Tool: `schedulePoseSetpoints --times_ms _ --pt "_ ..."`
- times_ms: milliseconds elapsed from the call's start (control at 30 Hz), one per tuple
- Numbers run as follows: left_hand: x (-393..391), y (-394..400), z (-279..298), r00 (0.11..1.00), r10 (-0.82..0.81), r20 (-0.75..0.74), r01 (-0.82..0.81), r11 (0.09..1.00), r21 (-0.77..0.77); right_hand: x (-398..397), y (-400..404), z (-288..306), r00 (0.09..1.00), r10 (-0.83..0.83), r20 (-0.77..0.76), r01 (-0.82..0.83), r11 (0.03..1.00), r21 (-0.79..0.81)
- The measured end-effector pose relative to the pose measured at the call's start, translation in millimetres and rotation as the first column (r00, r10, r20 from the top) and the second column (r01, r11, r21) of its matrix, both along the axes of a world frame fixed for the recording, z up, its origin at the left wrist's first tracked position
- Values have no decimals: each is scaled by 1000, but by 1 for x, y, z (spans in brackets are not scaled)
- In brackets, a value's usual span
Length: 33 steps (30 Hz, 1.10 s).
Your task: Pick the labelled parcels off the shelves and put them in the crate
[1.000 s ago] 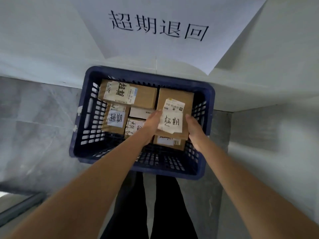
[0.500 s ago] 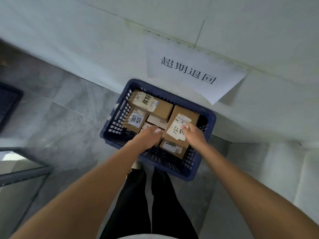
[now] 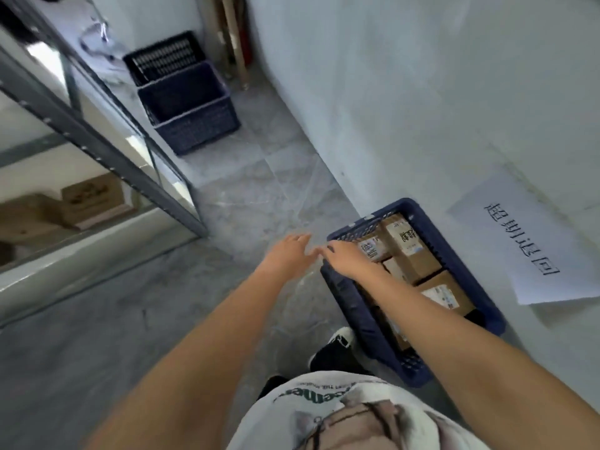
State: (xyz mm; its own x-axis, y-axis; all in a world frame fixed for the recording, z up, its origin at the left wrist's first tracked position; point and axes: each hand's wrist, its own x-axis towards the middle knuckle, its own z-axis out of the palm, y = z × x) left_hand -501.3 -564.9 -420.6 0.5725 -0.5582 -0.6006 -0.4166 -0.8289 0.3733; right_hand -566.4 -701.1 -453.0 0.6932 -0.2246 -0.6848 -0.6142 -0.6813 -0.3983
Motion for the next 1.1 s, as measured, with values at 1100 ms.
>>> schedulePoseSetpoints --times_ms 1100 --pt "184 630 48 530 847 47 -848 528 48 312 604 36 582 810 69 -810 585 -46"
